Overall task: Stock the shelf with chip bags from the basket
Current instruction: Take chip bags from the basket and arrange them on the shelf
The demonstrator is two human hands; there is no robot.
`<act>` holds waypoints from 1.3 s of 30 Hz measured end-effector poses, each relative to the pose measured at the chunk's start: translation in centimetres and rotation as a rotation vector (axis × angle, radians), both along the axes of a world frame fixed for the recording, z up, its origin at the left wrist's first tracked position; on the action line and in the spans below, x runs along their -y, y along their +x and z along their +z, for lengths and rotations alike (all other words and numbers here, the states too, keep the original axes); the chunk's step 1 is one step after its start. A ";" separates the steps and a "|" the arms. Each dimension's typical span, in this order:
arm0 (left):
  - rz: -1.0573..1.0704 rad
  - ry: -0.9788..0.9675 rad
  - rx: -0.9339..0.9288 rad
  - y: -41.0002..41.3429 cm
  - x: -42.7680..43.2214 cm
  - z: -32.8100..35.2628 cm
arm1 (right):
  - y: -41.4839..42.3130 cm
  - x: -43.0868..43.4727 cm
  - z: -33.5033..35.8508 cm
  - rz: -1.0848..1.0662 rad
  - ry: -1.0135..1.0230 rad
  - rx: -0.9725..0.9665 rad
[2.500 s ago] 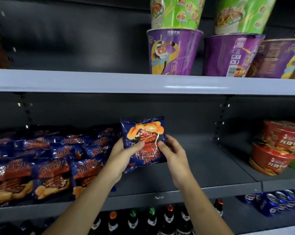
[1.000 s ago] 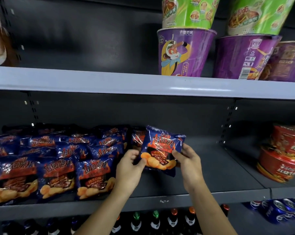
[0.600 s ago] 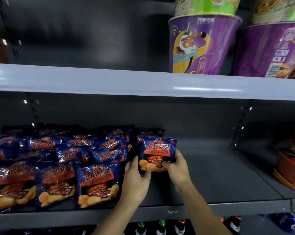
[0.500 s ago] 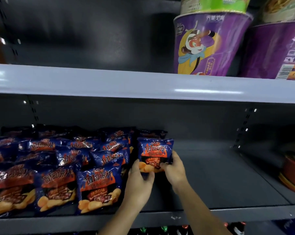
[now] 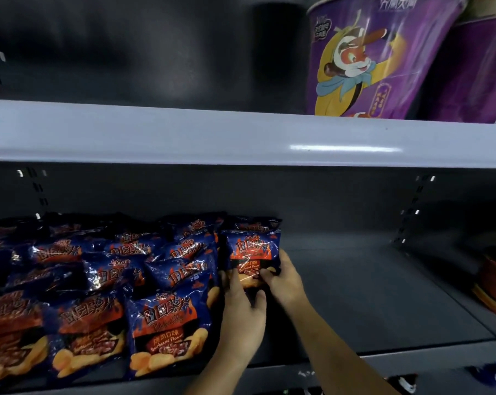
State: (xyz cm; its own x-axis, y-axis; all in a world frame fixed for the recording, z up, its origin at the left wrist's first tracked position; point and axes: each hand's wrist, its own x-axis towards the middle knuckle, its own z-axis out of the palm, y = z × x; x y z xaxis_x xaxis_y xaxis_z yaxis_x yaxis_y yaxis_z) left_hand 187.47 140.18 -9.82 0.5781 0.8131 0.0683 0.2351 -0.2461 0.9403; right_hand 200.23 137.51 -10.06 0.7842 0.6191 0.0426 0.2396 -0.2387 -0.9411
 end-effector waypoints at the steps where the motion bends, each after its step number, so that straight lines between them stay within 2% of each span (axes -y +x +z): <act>1: -0.009 0.016 -0.002 -0.1 0.1 0.0 | 0.1 0.2 0.0 -0.002 0.009 -0.011; 6: -0.032 0.100 0.036 -0.2 1.3 0.5 | -0.1 2.6 1.2 -0.063 0.151 -0.129; 11: -0.010 0.153 0.108 0.6 3.3 1.8 | 0.0 7.2 3.5 -0.158 0.291 -0.094; 16: -0.114 0.119 0.209 3.1 8.3 3.8 | 1.4 13.7 5.6 -0.215 0.375 -0.059; 21: -0.282 0.105 0.218 5.9 16.7 3.6 | 2.3 23.3 6.4 -0.315 0.418 -0.047; 26: -0.497 0.039 0.163 8.3 26.0 0.6 | 2.6 34.3 4.0 -0.470 0.454 -0.108; 31: -0.696 -0.070 0.047 9.4 34.0 -4.8 | 1.5 44.1 -1.7 -0.702 0.471 -0.237; 34: -0.777 -0.141 -0.067 9.6 36.6 -8.5 | 0.3 48.0 -5.8 -0.802 0.448 -0.332; 39: -0.941 -0.150 -0.345 9.4 40.1 -16.1 | -2.3 54.0 -14.8 -1.051 0.417 -0.517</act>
